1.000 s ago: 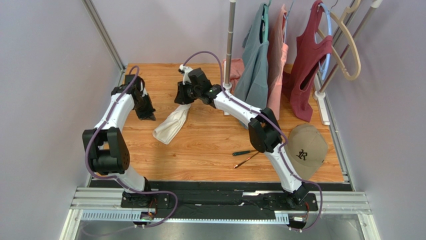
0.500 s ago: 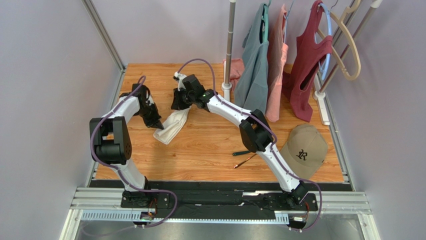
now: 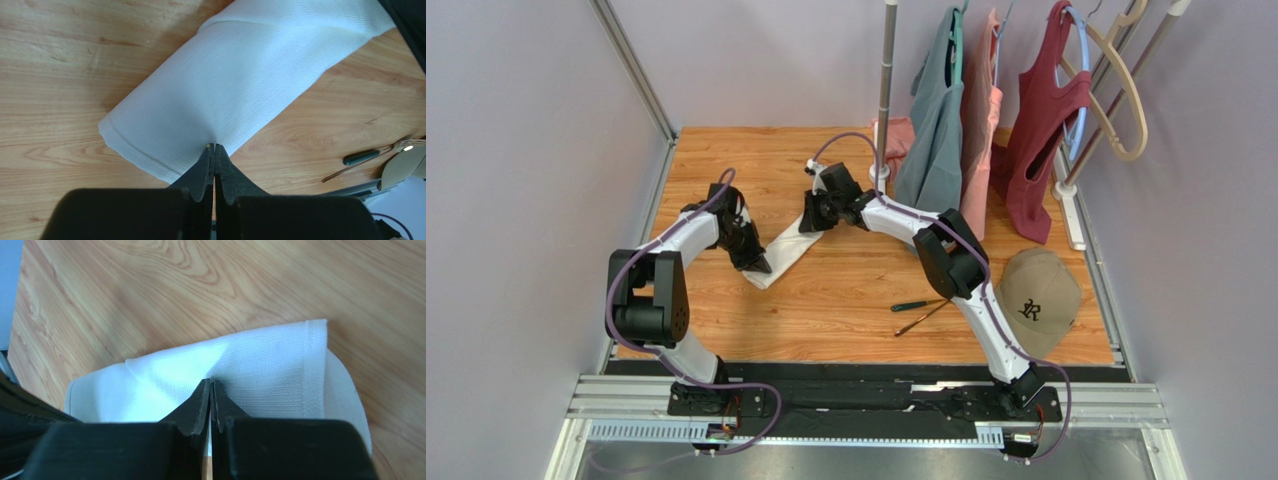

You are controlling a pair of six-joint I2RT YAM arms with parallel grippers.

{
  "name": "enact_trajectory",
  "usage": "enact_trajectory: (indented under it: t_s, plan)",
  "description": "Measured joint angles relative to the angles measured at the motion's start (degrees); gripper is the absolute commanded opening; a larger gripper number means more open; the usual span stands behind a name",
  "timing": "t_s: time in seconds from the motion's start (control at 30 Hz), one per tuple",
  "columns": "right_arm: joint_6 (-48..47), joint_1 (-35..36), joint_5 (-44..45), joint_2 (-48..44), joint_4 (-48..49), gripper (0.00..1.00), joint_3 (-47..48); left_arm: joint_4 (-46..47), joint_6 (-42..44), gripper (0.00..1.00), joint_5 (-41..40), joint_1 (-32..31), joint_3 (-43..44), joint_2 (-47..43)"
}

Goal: Fold the napkin into a case and place the utensils inside
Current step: Smooth out the smaller rectangle-folded napkin at the center of the board.

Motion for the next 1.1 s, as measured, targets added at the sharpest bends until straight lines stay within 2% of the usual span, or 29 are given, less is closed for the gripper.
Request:
enact_trajectory:
  t_s: [0.1, 0.33, 0.53, 0.8, 1.1]
  plan:
    - [-0.1, -1.0, -1.1, -2.7, 2.0, 0.05, -5.1, 1.7, -0.9, 0.0, 0.0, -0.5, -2.5, -0.1]
    - [-1.6, -2.2, -5.5, -2.8, 3.2, 0.13, -5.8, 4.5, -2.8, 0.0, -0.2, -2.6, -7.1, -1.4]
    - [-2.6, -2.8, -6.7, -4.9, 1.6, 0.17, -6.0, 3.7, -3.1, 0.0, 0.2, -3.3, -5.7, -5.4]
    - [-3.9, -4.5, -6.8, -12.3, 1.5, 0.14, -9.2, 4.5, -3.4, 0.0, 0.2, -3.3, -4.2, -4.4]
    - [-5.2, -6.1, -6.0, -10.1, 1.9, 0.1, -12.0, 5.8, -4.5, 0.0, -2.2, -3.3, -8.6, -3.5]
